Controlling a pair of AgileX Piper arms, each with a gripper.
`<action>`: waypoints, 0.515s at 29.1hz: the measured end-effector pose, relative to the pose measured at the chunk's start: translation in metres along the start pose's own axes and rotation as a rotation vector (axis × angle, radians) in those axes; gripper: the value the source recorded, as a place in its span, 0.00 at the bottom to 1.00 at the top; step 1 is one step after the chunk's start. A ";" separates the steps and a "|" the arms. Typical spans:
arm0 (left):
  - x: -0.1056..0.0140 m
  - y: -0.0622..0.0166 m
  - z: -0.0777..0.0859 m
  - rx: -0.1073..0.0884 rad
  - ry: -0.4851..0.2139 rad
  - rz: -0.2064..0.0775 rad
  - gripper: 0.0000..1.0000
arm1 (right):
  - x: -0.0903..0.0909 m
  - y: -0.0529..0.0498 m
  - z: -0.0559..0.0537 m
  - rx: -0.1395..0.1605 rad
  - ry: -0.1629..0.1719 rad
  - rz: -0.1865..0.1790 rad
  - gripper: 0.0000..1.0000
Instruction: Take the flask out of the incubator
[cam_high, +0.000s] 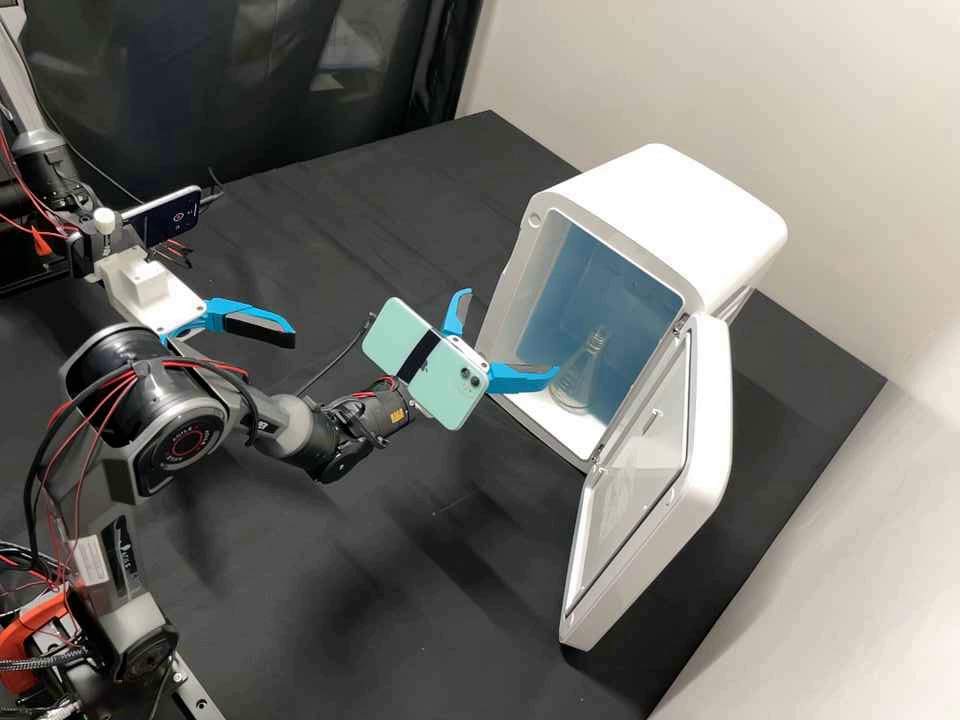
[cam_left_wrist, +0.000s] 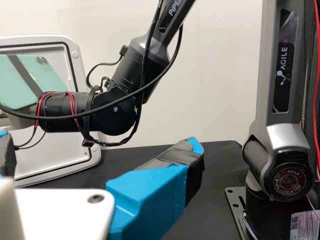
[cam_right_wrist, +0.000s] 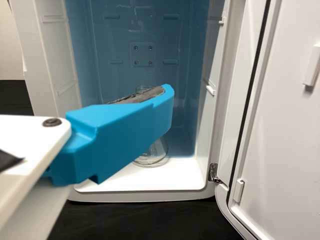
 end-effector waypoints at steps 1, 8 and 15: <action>0.000 0.0000 0.000 0.000 0.000 0.000 1.00 | 0.000 0.000 0.000 0.000 0.000 0.000 1.00; 0.000 0.0000 0.000 0.000 0.000 0.000 1.00 | 0.000 0.000 0.000 0.000 0.000 0.000 1.00; 0.000 0.0004 -0.002 0.006 0.002 0.000 1.00 | 0.000 0.000 0.000 0.000 0.000 0.000 1.00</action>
